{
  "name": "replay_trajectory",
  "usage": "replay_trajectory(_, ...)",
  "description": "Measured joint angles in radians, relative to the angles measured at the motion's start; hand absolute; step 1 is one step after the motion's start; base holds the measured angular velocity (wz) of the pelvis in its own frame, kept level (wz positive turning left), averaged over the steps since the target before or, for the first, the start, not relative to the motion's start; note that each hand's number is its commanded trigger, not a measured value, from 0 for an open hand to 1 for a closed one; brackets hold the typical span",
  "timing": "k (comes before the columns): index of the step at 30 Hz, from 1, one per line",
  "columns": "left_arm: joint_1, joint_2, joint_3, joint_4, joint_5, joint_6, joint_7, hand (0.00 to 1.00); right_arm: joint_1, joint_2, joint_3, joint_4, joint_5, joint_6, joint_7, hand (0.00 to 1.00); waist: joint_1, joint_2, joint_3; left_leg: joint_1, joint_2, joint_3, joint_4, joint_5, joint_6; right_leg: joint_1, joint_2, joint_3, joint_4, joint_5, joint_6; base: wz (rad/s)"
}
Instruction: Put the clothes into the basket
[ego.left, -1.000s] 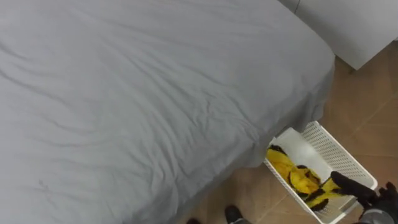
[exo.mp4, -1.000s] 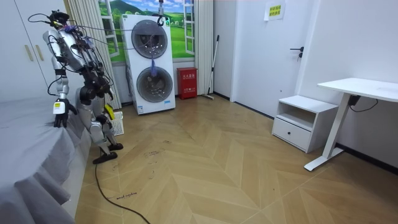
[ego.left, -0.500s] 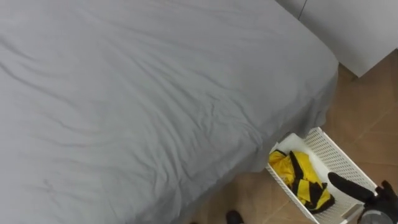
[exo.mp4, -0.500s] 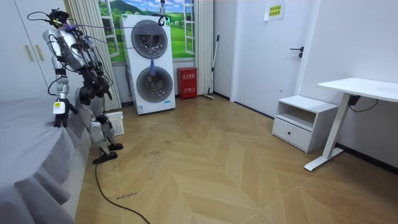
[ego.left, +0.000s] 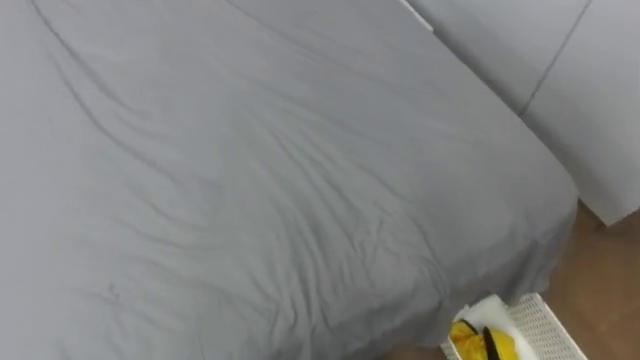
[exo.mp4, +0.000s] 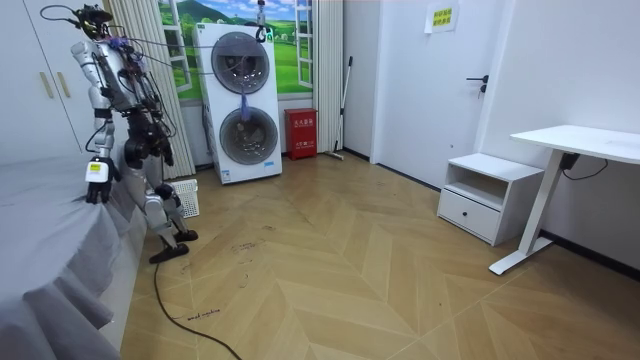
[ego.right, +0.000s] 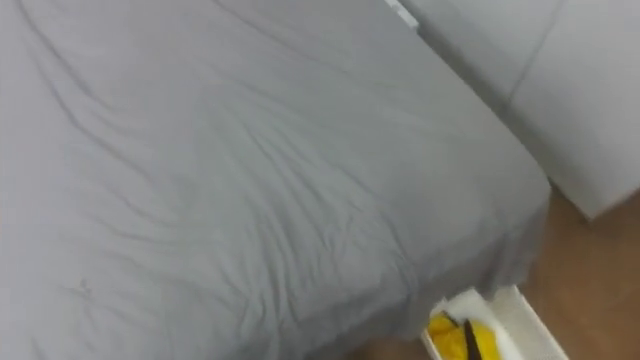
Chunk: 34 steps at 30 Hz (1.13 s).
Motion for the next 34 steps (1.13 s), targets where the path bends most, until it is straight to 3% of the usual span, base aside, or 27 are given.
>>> replay_trajectory(3, 0.007, -0.018, 0.036, 0.000, 0.011, -0.005, 0.018, 0.00, 0.007, 0.011, 0.009, 0.010, -0.003, 0.021, 0.030, 0.00, 0.007, -0.020, -0.0057, 0.045, -0.012, -0.030, -0.009, 0.000, 0.000, 0.068, -0.007, -0.031, -0.028, 0.002, 0.003, 0.36)
replay_trajectory(6, 0.010, -0.026, 0.040, 0.000, 0.014, -0.007, 0.037, 0.00, 0.010, 0.019, 0.037, 0.023, -0.020, 0.039, 0.054, 0.00, 0.021, -0.045, -0.0035, 0.078, -0.028, -0.067, -0.010, 0.000, 0.000, 0.127, -0.014, -0.066, -0.056, 0.000, 0.007, 0.36)
replay_trajectory(15, -0.002, -0.041, 0.084, -0.019, 0.114, -0.011, 0.040, 0.00, -0.009, 0.043, 0.156, 0.023, -0.173, 0.086, 0.101, 0.00, 0.077, -0.075, -0.0051, 0.102, -0.034, -0.121, -0.010, -0.002, -0.002, 0.184, -0.019, -0.131, -0.074, -0.003, 0.009, 0.21)
replay_trajectory(17, -0.008, -0.041, 0.086, -0.019, 0.118, -0.019, 0.037, 0.00, -0.014, 0.043, 0.165, 0.024, -0.176, 0.095, 0.103, 0.00, 0.093, -0.084, -0.0012, 0.108, -0.035, -0.127, -0.010, -0.003, -0.003, 0.194, -0.019, -0.135, -0.075, -0.005, 0.010, 0.15)
replay_trajectory(21, -0.019, -0.041, 0.109, -0.018, 0.121, -0.028, 0.027, 0.00, -0.041, 0.043, 0.180, 0.012, -0.199, 0.098, 0.124, 0.00, 0.126, -0.102, -0.0014, 0.109, -0.035, -0.137, -0.009, -0.003, -0.003, 0.198, -0.019, -0.141, -0.075, -0.006, 0.010, 0.03)
replay_trajectory(26, -0.028, -0.042, 0.097, -0.020, 0.145, -0.032, 0.026, 0.00, -0.060, 0.043, 0.195, 0.001, -0.199, 0.118, 0.107, 0.00, 0.130, -0.107, -0.0013, 0.110, -0.044, -0.145, -0.008, -0.009, -0.001, 0.207, -0.022, -0.163, -0.070, -0.007, 0.013, 0.13)
replay_trajectory(34, -0.031, -0.043, 0.102, -0.002, 0.158, -0.051, -0.012, 0.00, -0.047, 0.044, 0.193, 0.009, -0.198, 0.116, 0.098, 0.00, 0.128, -0.092, 0.0035, 0.109, -0.047, -0.149, -0.004, -0.015, 0.009, 0.226, -0.029, -0.182, -0.073, -0.010, 0.025, 0.08)
